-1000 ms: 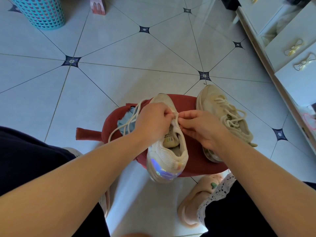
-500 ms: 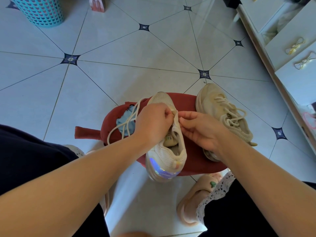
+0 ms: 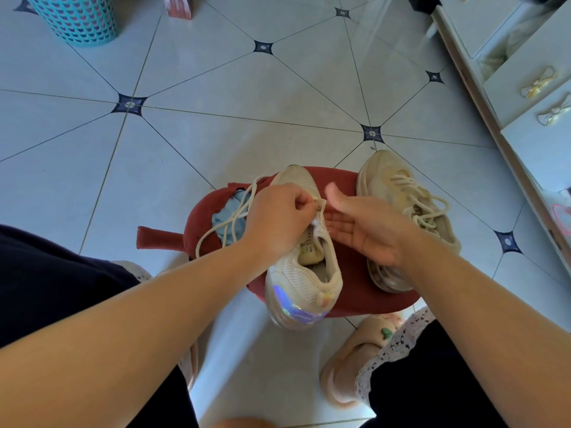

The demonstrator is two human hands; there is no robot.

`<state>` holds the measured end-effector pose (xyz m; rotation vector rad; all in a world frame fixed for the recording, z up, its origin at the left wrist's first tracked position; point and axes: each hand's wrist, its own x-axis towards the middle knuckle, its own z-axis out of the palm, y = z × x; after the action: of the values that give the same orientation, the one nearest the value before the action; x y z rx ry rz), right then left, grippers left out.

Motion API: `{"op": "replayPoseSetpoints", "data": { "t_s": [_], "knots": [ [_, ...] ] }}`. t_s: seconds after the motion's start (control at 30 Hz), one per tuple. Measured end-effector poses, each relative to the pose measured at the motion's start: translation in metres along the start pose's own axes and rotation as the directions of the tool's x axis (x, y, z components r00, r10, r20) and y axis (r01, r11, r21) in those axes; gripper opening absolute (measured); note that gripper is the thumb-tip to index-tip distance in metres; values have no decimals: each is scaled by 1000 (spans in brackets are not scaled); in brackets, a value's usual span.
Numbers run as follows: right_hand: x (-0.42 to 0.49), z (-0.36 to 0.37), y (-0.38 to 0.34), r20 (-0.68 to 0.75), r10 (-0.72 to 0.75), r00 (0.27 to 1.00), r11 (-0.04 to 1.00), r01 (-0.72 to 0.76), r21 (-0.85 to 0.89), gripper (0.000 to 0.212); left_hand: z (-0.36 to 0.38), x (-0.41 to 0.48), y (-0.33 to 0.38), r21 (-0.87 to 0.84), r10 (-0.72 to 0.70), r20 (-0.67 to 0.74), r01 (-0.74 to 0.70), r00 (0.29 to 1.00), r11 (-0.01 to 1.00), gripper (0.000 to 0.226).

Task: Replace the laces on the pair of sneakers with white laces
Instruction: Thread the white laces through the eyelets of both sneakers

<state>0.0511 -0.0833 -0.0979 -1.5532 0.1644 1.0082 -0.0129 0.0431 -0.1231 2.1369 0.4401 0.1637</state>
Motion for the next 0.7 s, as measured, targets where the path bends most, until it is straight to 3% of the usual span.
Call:
{"op": "replayPoseSetpoints", "data": {
  "t_s": [0.1,0.33,0.57,0.7],
  "knots": [
    [-1,1,-4,-4,-15,1000,998,15,-62,7,1,0,-1,7,9,-9,-9,1000,1000,11],
    [-2,0,-8,-16,-147,989,947,136,-291,13,1,-1,-2,49,15,-51,-12,999,999,10],
    [-5,-1,-8,7,-178,984,934,171,-313,21,1,-4,1,64,11,-53,-7,999,998,13],
    [-8,-1,-13,23,-114,993,954,116,-275,10,1,-6,0,46,4,-86,0,996,999,11]
  ]
}}
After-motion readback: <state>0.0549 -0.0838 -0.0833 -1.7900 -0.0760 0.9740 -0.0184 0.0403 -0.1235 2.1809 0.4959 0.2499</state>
